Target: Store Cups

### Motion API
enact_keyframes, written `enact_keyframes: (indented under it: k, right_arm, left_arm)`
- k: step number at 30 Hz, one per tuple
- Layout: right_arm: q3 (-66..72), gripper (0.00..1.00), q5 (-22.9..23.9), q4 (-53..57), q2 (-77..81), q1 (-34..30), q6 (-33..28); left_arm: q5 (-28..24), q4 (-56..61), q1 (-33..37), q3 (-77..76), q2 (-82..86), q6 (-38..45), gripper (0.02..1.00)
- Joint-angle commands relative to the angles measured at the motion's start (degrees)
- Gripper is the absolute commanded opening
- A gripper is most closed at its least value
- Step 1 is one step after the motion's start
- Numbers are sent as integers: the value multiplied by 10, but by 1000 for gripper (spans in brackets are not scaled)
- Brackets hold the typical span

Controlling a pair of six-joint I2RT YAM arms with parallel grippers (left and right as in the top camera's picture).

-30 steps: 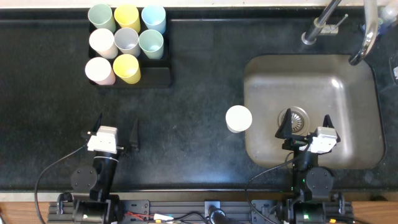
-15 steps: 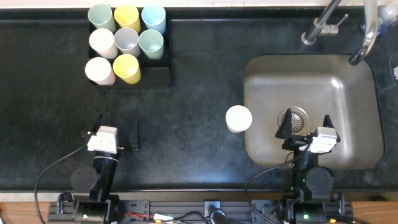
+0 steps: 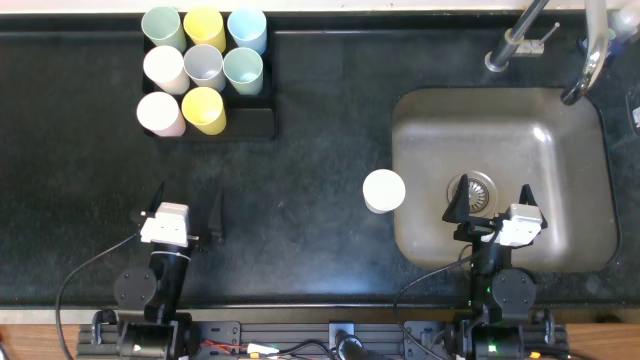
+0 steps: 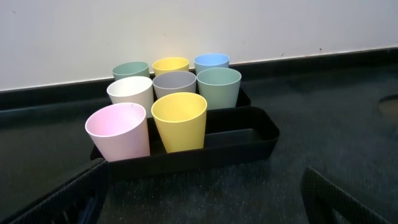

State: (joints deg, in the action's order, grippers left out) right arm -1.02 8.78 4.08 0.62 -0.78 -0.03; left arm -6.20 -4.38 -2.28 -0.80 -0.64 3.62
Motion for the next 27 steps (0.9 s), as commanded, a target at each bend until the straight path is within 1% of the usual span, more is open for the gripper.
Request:
enact_keyframes:
  k: [1,4,6,7,10,11,14,16,21,23,24,27]
  right_arm:
    - [8,996,-3,-3,-4,-4,-2]
    - [0,996,-16,-11,-4,-4,3]
    - [-30,996,-27,-3,-2,-4,3]
    - [-66,998,-37,24,8,-4,3]
    - [-167,998,-43,124,67,-4,3]
    - [-241,998,-52,193,135,-4,3]
    - [-376,996,-79,299,278,2,3]
    - [-477,998,-79,370,381,20,2]
    - [-701,996,-56,584,589,92,-7]
    - [-760,998,-37,671,659,133,-45]
    - [-780,998,-16,708,690,154,-75]
    - [-791,998,34,753,755,205,-121]
  left_arm:
    - [5,1,-4,3,5,9,998]
    - [5,1,-4,3,5,9,1000]
    - [5,1,-4,3,5,9,1000]
    - [5,1,-4,3,5,9,998]
    - [5,1,-4,3,5,9,998]
    - [5,1,-4,3,5,9,998]
    - [5,1,-4,3,5,9,998]
    - [5,1,-4,3,5,9,1000]
    - [5,1,-4,3,5,9,998]
    - [5,1,-4,3,5,9,998]
    - [5,1,-4,3,5,9,998]
    - [5,1,-4,3,5,9,1000]
